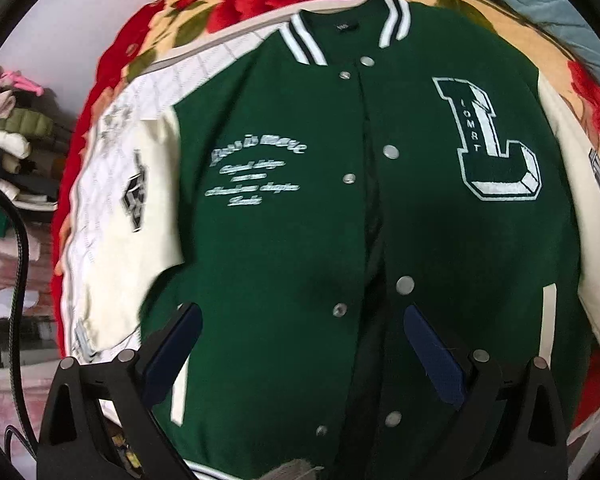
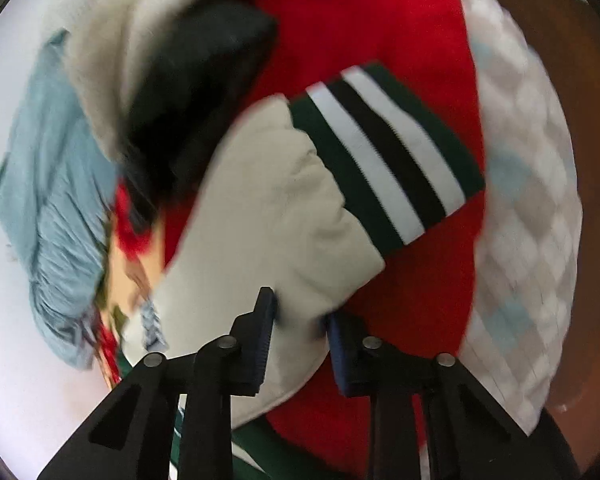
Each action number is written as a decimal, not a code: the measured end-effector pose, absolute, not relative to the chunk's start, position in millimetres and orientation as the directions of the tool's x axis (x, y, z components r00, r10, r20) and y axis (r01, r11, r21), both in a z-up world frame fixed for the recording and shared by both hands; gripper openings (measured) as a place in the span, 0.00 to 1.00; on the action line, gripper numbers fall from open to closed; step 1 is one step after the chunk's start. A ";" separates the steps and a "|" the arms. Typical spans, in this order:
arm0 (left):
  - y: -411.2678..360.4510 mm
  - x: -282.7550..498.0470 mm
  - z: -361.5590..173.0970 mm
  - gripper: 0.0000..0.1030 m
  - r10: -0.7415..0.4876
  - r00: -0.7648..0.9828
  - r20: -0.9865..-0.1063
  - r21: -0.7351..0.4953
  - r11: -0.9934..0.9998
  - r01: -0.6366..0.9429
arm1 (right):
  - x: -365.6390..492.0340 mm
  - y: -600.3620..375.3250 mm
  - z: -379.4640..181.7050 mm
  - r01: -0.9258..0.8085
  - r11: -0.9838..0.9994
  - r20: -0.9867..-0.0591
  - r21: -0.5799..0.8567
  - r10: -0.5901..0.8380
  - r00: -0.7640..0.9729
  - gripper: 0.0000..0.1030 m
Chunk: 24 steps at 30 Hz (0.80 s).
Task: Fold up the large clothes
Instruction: 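Grasp the striped cuff of the patched cream sleeve with the right tool and fold it across the jacket body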
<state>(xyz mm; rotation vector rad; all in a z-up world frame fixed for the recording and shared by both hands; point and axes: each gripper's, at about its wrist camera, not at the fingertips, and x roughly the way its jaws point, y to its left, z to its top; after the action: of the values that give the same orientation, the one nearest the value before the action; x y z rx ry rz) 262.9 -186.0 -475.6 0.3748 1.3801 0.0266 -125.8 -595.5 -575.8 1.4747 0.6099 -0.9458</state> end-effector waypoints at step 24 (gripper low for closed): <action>-90.3 297.2 -492.8 1.00 0.187 0.312 -0.932 0.231 0.967 0.111 | 79.1 -536.2 -437.6 0.806 0.363 -0.759 0.467 -0.304 0.576 0.07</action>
<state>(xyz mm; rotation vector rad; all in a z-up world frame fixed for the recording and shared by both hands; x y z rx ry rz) 297.2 -90.3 -492.8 0.2723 1.2575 0.0509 79.1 -536.2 -437.6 0.9438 0.6247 -0.7771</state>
